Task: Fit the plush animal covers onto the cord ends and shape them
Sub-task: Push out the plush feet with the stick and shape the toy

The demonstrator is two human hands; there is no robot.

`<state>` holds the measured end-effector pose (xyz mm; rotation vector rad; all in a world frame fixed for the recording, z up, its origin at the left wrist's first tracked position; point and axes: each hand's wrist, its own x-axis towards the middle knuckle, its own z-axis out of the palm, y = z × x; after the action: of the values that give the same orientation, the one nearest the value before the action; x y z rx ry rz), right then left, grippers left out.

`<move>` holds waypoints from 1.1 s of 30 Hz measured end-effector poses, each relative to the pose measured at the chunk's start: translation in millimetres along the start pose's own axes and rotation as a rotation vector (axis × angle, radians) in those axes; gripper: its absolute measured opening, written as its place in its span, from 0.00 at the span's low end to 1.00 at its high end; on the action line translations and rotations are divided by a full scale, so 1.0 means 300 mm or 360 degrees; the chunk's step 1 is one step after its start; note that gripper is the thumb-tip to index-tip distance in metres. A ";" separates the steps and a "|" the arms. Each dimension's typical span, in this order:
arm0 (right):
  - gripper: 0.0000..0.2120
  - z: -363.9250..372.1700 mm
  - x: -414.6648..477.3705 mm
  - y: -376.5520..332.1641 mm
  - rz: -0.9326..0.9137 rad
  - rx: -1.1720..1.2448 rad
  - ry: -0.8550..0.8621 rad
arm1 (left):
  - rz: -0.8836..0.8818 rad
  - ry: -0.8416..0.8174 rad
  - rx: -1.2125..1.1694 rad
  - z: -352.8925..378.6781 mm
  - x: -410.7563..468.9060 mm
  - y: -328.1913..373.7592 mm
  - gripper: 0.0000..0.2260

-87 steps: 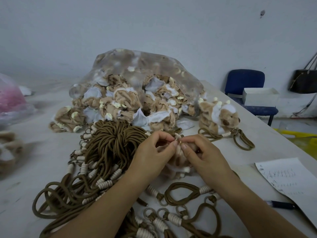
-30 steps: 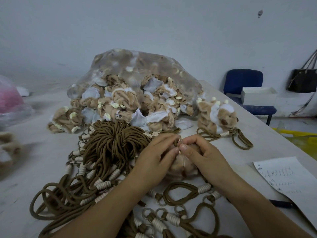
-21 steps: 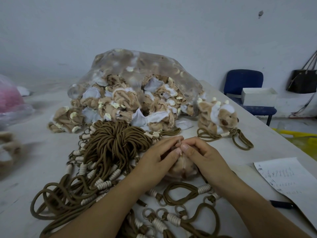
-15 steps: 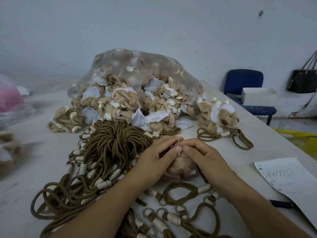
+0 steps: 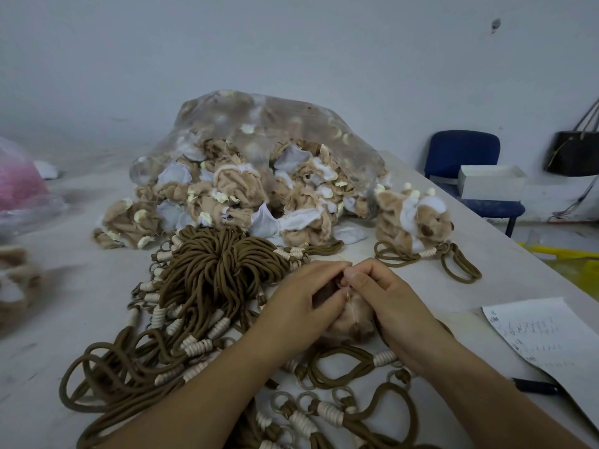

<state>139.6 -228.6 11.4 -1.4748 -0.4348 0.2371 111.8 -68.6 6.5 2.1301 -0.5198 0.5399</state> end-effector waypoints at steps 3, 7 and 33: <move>0.14 -0.001 0.001 0.001 -0.0015 0.0002 0.0012 | -0.0049 0.0063 0.0022 -0.003 0.000 0.003 0.16; 0.11 -0.005 0.003 0.006 -0.0035 -0.0032 0.0023 | -0.0056 0.0096 0.0090 -0.010 -0.001 0.011 0.12; 0.10 0.005 -0.002 -0.003 -0.0057 -0.0015 -0.0010 | 0.0020 0.0237 0.0377 -0.018 -0.007 0.051 0.21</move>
<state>138.2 -227.5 12.2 -1.4747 -0.4680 0.2116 100.9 -72.1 18.0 2.2877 -0.4019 0.7936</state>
